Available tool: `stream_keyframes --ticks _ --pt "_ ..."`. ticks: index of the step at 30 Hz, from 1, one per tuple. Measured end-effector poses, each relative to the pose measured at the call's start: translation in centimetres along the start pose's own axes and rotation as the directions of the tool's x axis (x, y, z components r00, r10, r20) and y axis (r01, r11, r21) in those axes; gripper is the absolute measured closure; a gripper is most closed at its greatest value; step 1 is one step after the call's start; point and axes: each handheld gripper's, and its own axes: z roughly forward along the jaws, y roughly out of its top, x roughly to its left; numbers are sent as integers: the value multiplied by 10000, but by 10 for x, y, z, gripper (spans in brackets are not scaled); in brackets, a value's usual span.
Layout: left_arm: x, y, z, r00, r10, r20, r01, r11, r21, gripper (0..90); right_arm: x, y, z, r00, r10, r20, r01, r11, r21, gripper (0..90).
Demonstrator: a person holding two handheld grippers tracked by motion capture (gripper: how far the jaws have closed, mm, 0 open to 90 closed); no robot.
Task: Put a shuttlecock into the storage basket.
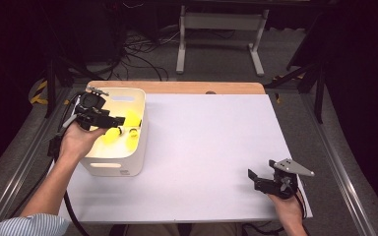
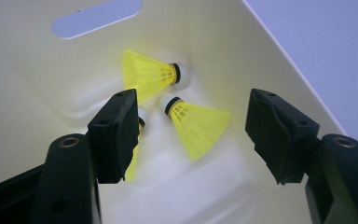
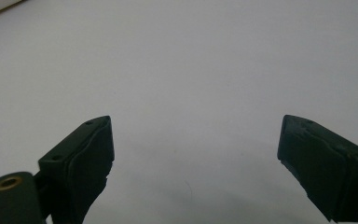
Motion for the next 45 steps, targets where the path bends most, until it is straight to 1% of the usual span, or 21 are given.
stream_keyframes --ticks 3,4,10,12,17,19,21,24,29,30,34,35,36,37,45 --pt "0 -1 -3 10000 60 -39 -60 9999 -115 357 0 0 0 10000 41 15 -41 10000 -7 113" --pt "0 -1 -4 10000 -3 -18 3 9999 -112 357 -1 0 0 10000 38 21 -38 10000 -9 113" --pt "2 -5 -10 10000 -17 -49 16 9997 -225 359 -2 0 -2 10000 74 59 -74 10000 -47 113" --pt "2 -6 -12 9999 -93 -69 91 9996 -279 361 -2 -1 -2 9999 89 77 -89 9999 -51 113" --pt "3 -7 -15 9999 -81 -115 77 9995 -322 367 -3 -2 -2 9999 65 83 -65 10000 -70 112" --pt "4 -8 -16 9998 18 -197 -25 9994 -355 360 -3 -2 -2 9999 58 87 -58 10000 -66 113" --pt "3 -9 -17 9998 -48 -172 41 9993 -378 354 -3 -2 -3 9999 56 99 -55 10000 -63 113" --pt "4 -10 -19 9998 -31 -215 22 9990 -436 349 -4 -2 -3 9999 52 94 -51 10000 -85 113" --pt "6 -12 -21 9997 -92 -233 83 9993 -378 347 -3 -2 -3 9999 49 99 -48 10000 -64 113" --pt "6 -12 -21 9996 -54 -261 44 9992 -398 347 -3 -2 -3 9999 43 96 -43 10000 -63 113" --pt "9 -14 -23 9993 -187 -312 174 9990 -409 349 -3 -2 -3 9999 47 91 -46 10000 -53 113" --pt "10 -14 -23 9993 -130 -349 115 9990 -430 349 -3 -2 -3 9999 52 88 -52 10000 -54 113" --pt "10 -15 -24 9992 -222 -333 208 9990 -403 350 -3 -2 -3 9999 61 90 -61 10000 -58 113" --pt "11 -15 -24 9993 -185 -339 172 9991 -389 350 -3 -2 -2 10000 50 86 -50 10000 -52 113" --pt "17 -18 -28 9983 -330 -470 319 9992 -232 362 -3 -2 -3 9999 50 102 -49 10000 -63 113"
